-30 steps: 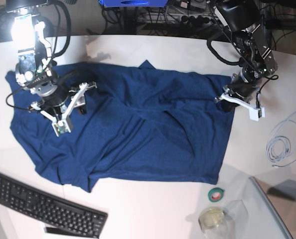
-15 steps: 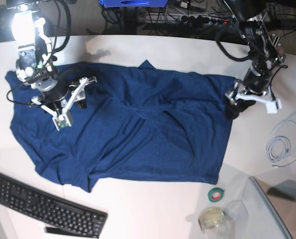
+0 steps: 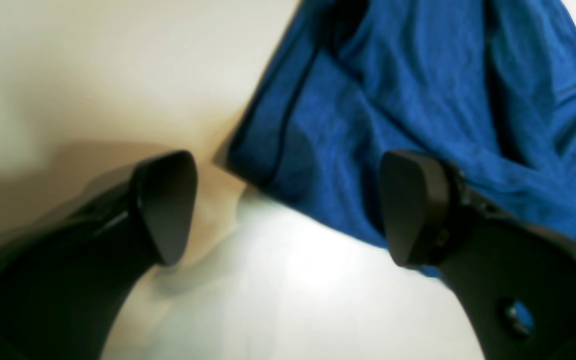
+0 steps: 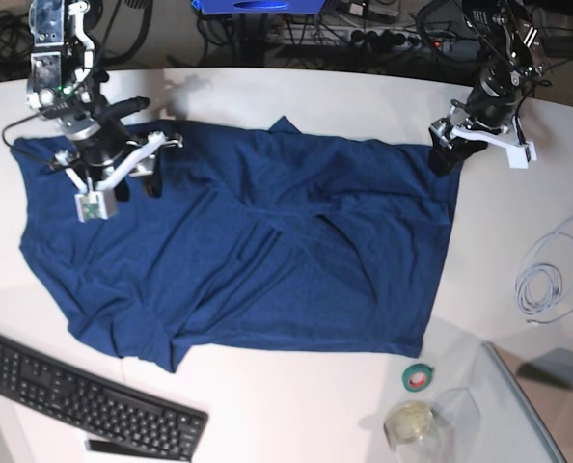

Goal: Layout the t-shirt on the table in an organized manner, then fold the t-shirt properly
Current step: 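Pull the held shirt edges apart with both grippers to flatten it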

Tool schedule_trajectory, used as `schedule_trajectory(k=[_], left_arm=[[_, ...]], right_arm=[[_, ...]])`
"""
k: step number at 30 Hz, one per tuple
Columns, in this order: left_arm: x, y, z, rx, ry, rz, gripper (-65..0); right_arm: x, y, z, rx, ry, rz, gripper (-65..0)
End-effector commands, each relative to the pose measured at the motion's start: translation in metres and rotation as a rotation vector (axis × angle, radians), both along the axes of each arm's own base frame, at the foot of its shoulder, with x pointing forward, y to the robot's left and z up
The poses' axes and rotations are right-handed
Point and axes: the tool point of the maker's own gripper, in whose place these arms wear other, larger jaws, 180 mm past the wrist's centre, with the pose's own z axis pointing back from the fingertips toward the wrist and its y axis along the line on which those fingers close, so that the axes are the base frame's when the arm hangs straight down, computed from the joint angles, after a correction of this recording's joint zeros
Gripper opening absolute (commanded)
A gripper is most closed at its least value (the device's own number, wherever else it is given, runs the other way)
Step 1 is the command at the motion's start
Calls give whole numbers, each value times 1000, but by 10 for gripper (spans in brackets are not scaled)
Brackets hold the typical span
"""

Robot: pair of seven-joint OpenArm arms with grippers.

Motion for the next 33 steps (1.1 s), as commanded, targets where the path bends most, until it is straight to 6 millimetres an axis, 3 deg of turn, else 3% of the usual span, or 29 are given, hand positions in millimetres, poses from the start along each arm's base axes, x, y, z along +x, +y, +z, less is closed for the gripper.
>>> schedule_trajectory(k=[1, 13, 15, 18, 21, 24, 26, 33], left_arm=[[9, 1, 5, 0, -24, -14, -102], [26, -19, -2, -63, -44, -25, -125], [26, -22, -5, -76, -41, -20, -212], [26, -24, -12, -96, -27, -13, -421], [26, -25, -12, -98, -26, -14, -638], [28, -24, -8, -87, -34, -21, -650], [32, -22, -1, -73, -51, -27, -650], [30, -18, 14, -25, -79, -50, -650]], right_arm=[[10, -8, 17, 22, -71, -27, -378], [-5, -66, 21, 93, -80, -210, -378], [-7, -75, 26, 146, -102, -264, -378], [-14, -105, 32, 255, -146, -407, -372], [-22, -117, 17, 321, -118, -469, -368], [-28, -122, -1, 330, -46, -474, -287], [-37, -137, -8, 340, -39, -542, -224], [-60, -164, -36, 421, 18, -722, -212]])
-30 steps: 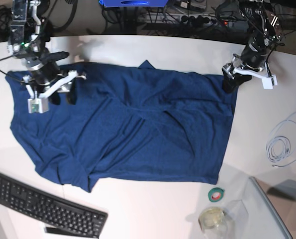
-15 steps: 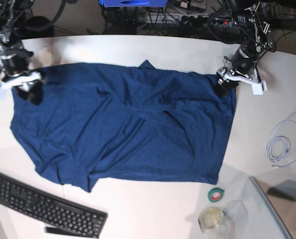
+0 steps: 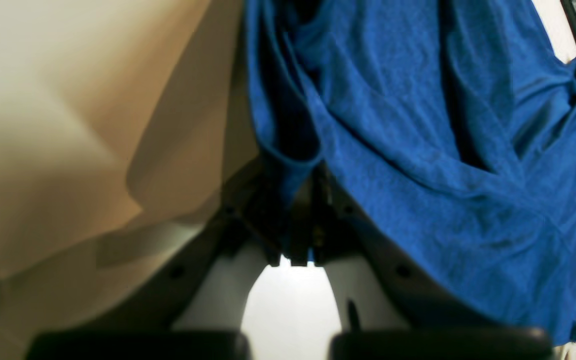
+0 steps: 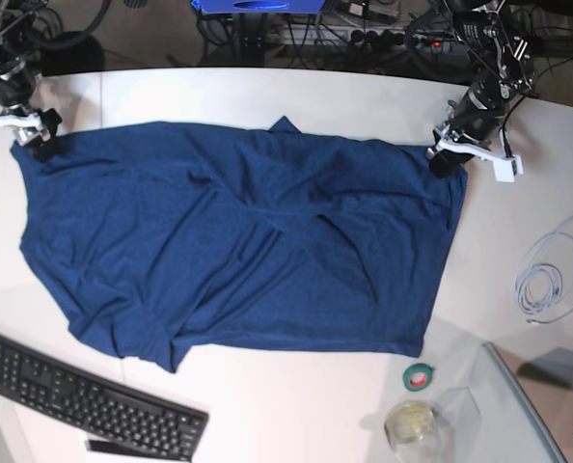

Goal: Layout the t-shirt on the table in an organized manner, then fold the t-shirt properly
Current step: 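Pull the held shirt edges apart with both grippers to flatten it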

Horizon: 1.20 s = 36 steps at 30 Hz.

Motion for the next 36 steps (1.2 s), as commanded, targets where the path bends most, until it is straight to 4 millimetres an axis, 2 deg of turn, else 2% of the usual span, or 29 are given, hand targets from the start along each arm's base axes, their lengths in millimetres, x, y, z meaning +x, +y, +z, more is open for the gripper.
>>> schedule_trajectory(k=[1, 9, 13, 17, 24, 29, 33, 36], left_arm=[[10, 5, 12, 14, -49, -4, -650], [5, 5, 10, 15, -37, -4, -650], [3, 6, 9, 16, -34, -1, -650], [3, 6, 9, 15, -34, -3, -650], [3, 6, 9, 15, -34, -3, -650], [3, 6, 9, 15, -34, -3, -650], [3, 6, 9, 15, -34, -3, -650], [3, 6, 9, 15, -34, -3, -650]], right_arm=[[7, -14, 11, -21, -44, -28, -212], [2, -9, -26, 99, 38, -51, -212], [-3, -6, -35, 121, 60, -58, -212], [1, -2, -48, 164, 79, -66, -216], [1, 3, -57, 194, 76, -25, -222], [-2, 1, -61, 197, 87, -27, -380], [2, 1, -62, 205, 86, -29, -479], [4, -6, -59, 189, 81, -25, -645]])
